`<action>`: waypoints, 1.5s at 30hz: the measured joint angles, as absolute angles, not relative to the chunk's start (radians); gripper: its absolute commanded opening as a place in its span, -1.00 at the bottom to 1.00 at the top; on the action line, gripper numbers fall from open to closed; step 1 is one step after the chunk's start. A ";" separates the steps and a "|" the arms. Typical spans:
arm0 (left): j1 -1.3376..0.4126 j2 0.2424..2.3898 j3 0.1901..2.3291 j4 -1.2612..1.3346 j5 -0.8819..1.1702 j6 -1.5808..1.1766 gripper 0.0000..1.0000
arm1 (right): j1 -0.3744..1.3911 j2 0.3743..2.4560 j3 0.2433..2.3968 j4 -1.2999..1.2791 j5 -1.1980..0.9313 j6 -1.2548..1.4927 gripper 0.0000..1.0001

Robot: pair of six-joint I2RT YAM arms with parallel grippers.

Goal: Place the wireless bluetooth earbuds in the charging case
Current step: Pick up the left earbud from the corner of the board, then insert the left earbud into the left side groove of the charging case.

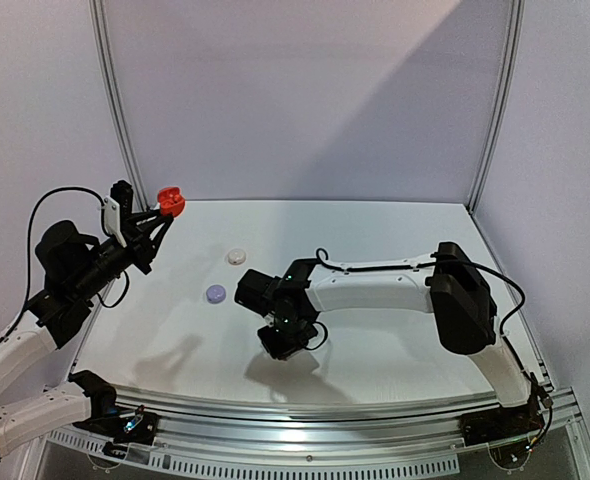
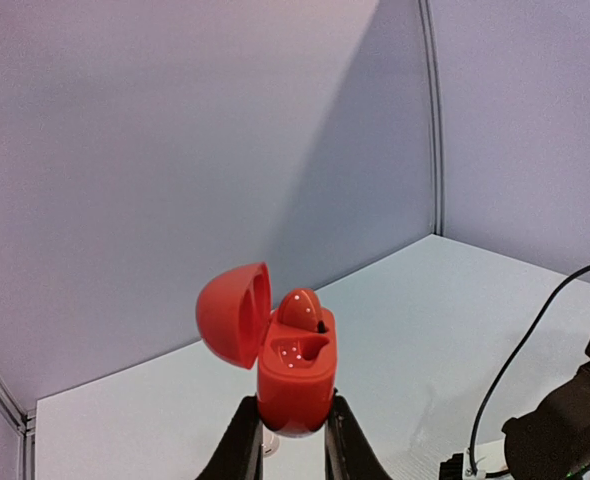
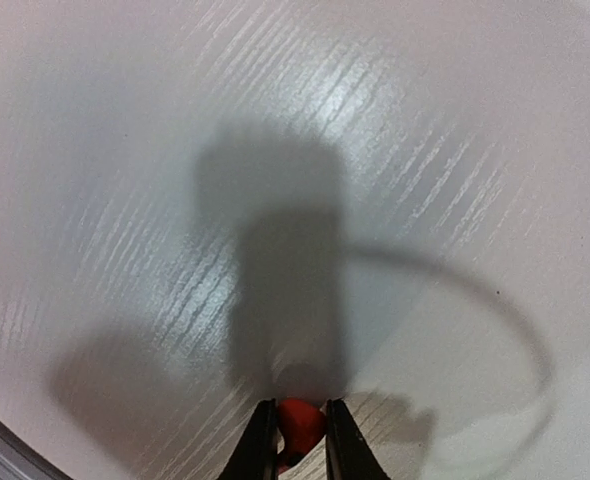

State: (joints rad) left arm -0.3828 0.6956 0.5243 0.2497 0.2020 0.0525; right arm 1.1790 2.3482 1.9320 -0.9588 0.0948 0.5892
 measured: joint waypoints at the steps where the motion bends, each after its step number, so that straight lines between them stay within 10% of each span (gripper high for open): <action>1: -0.383 0.696 0.524 0.250 0.202 0.052 -1.00 | 1.179 2.348 1.932 -0.959 0.097 0.589 -0.86; 26: -0.386 0.707 0.524 0.420 0.555 -0.041 -1.00 | 1.205 1.689 1.848 -0.268 0.292 0.059 -0.99; 45: -0.451 0.725 0.603 0.522 0.748 -0.192 -1.00 | 1.329 1.895 2.104 -0.150 0.006 -0.326 -0.98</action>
State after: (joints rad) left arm -0.4507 0.7254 0.6033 0.5217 0.7483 -0.1925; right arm 1.3289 1.8946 2.1036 -0.1501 0.0063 -0.3264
